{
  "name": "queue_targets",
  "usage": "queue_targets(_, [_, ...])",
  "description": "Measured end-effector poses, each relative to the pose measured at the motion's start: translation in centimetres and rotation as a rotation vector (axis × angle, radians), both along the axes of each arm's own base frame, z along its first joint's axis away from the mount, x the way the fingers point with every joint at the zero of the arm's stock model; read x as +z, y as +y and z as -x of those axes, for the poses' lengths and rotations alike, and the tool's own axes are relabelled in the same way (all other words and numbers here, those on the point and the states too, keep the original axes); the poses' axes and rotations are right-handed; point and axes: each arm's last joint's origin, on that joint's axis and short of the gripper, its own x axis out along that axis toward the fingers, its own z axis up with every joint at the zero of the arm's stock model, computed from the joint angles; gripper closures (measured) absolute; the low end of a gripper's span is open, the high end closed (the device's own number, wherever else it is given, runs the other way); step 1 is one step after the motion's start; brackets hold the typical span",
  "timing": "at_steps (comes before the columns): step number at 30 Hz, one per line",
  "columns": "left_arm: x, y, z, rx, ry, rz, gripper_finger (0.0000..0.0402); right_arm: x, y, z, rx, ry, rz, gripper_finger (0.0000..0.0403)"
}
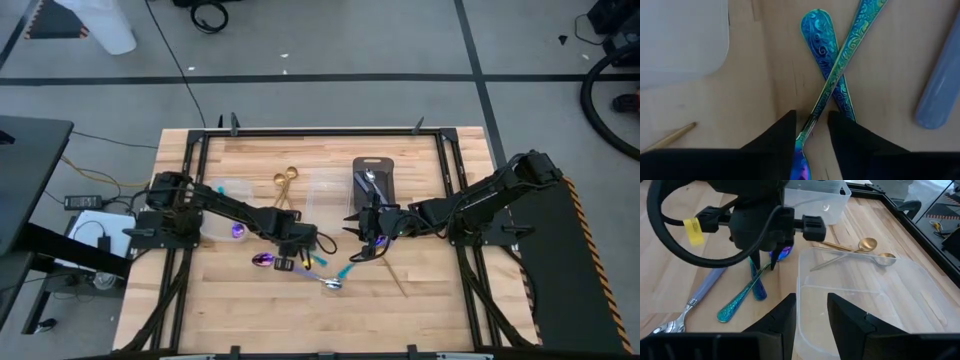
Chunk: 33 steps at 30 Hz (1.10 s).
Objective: Sort silverware by color (type)
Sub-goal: Put the blue spoon into the left transparent bin
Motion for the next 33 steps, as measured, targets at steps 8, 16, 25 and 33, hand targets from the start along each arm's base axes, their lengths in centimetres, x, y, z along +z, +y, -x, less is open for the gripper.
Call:
queue_targets(8, [-0.3,-0.1,0.0,-0.004,0.005,0.003,0.0284,0.0,0.0,0.0,0.0,0.0,0.0,0.0281])
queue_targets(16, [-0.4,-0.6,0.1,-0.017,0.011,-0.002,0.0367,0.0,0.0,0.0,0.0,0.0,0.0,0.0281])
queue_targets(25, [0.6,-1.7,0.7,-0.01,-0.022,-0.087,0.0384,0.0,0.0,0.0,0.0,0.0,0.0,0.0281])
queue_targets(33, [3.3,-3.0,1.9,0.014,-0.11,-0.221,0.0385,0.0,0.0,0.0,0.0,-0.002,0.0,0.0281])
